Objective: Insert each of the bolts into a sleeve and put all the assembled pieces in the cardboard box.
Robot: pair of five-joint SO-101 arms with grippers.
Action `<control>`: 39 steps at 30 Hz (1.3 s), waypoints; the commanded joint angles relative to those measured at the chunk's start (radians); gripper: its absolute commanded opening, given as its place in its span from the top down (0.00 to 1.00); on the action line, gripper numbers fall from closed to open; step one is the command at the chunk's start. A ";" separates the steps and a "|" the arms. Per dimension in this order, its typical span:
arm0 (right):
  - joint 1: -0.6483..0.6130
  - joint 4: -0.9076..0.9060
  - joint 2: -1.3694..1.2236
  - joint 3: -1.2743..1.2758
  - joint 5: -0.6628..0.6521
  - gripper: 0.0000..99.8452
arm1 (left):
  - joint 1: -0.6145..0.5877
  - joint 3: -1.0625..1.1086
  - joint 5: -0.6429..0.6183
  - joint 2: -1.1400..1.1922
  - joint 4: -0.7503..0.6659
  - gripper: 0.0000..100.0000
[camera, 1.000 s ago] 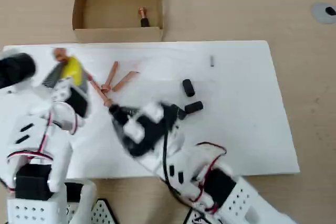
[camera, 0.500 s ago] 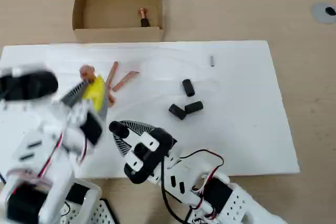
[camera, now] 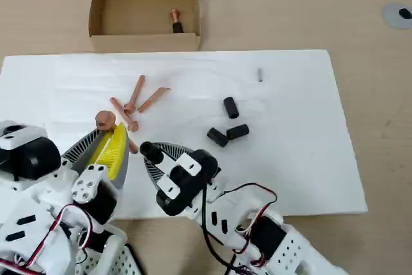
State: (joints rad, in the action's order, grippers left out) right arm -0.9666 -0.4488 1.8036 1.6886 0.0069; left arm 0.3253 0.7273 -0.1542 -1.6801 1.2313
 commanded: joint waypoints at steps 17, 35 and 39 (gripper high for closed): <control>0.018 0.127 0.180 -0.004 0.011 0.99 | 0.015 0.158 0.006 0.004 -0.176 0.99; 0.021 0.129 0.180 -0.004 0.089 0.99 | 0.017 0.158 0.006 0.005 -0.176 0.99; 0.021 0.129 0.180 -0.004 0.087 0.99 | 0.017 0.158 0.035 0.005 -0.175 0.99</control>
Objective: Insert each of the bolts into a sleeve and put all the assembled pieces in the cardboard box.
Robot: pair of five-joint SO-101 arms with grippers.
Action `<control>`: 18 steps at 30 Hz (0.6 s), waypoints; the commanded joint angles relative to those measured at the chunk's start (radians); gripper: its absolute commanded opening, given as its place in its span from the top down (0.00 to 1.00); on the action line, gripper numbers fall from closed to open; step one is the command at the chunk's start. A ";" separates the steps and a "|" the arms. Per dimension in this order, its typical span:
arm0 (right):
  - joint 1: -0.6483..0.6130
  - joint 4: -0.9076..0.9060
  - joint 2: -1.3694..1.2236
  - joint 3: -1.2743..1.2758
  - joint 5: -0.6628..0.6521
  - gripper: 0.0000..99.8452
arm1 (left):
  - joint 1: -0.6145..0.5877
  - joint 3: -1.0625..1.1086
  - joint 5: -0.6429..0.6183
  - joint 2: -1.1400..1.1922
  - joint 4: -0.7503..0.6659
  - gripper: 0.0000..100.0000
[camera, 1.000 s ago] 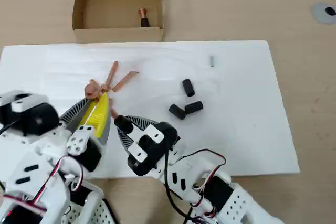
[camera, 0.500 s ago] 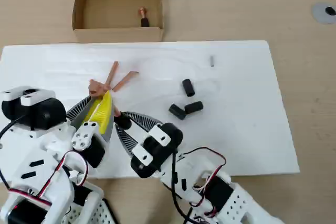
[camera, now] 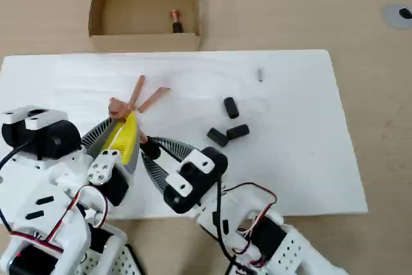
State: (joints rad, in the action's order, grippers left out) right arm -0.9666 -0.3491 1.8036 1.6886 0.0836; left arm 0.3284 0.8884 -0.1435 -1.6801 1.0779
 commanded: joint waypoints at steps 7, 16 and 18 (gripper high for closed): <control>0.021 0.029 0.180 -0.004 0.011 0.99 | 0.094 0.021 0.029 0.005 -0.021 0.99; 0.021 0.029 0.180 -0.005 0.008 0.99 | 0.110 0.034 0.064 0.005 -0.009 0.99; 0.021 0.029 0.180 -0.007 0.008 0.99 | 0.110 0.034 0.095 0.005 0.008 0.99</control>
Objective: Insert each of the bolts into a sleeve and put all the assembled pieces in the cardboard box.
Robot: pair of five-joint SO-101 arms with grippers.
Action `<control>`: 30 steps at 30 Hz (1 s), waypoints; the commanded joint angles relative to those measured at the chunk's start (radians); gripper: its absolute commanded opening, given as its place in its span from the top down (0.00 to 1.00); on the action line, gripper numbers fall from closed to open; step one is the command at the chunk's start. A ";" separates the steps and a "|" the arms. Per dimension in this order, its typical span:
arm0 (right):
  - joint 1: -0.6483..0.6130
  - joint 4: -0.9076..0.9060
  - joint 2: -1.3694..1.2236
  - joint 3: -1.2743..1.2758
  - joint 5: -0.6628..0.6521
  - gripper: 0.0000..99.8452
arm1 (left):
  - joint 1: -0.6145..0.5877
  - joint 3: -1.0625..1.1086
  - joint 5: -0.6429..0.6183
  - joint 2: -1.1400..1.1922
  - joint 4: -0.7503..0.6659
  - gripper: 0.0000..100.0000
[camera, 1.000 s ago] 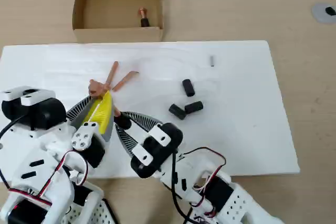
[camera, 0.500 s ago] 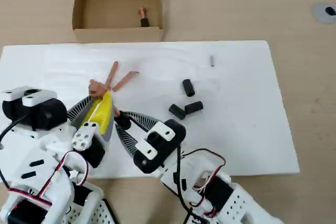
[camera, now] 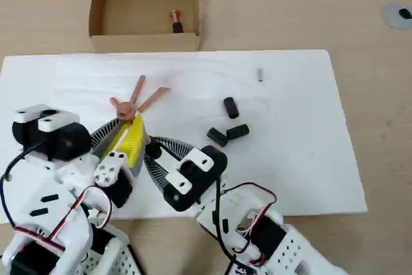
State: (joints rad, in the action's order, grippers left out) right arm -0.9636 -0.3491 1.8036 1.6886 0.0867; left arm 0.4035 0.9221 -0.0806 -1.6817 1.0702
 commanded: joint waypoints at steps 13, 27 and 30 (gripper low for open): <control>0.018 0.031 0.180 -0.008 0.003 0.99 | -0.035 -0.003 0.072 0.005 0.035 0.99; 0.065 0.091 0.174 -0.042 0.009 0.99 | -0.031 -0.091 0.072 0.091 0.236 0.87; 0.124 0.091 0.173 -0.070 0.009 0.99 | -0.032 -0.183 0.072 0.183 0.290 0.86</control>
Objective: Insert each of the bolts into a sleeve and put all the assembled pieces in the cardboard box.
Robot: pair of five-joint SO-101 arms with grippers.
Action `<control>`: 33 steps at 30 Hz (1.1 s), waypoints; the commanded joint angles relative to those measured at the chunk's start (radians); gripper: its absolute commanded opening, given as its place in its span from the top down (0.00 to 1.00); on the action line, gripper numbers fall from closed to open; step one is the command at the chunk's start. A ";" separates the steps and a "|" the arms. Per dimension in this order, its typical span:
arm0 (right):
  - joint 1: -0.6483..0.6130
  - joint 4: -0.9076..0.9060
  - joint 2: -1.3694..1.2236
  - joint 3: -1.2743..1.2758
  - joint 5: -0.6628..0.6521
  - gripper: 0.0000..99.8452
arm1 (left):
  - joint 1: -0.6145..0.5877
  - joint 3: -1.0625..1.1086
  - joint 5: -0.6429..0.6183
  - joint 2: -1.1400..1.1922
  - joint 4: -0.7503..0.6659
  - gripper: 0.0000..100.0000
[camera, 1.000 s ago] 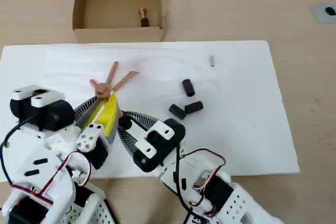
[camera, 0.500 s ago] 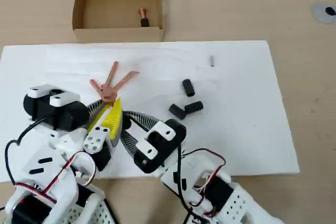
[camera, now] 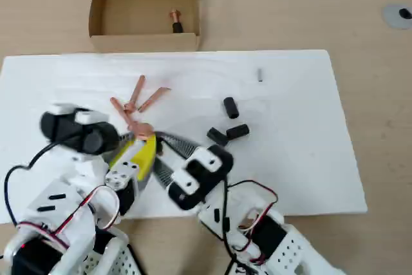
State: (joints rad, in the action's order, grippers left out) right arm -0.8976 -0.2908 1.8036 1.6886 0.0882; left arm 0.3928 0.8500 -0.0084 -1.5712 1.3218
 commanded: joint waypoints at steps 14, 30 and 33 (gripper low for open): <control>0.343 0.201 -0.213 -0.397 0.008 0.99 | -0.023 -0.787 0.008 0.598 0.299 0.86; 0.483 0.259 -1.649 -1.460 0.008 0.99 | -0.428 -0.839 0.005 1.182 0.166 0.86; 0.499 0.259 -1.911 -1.696 0.008 0.99 | -0.430 -0.839 0.006 1.264 0.133 0.86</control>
State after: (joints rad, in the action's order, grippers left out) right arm -0.4250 -0.0637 0.1220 0.2892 0.0867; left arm -0.0199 0.0476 -0.0084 -0.3575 1.4922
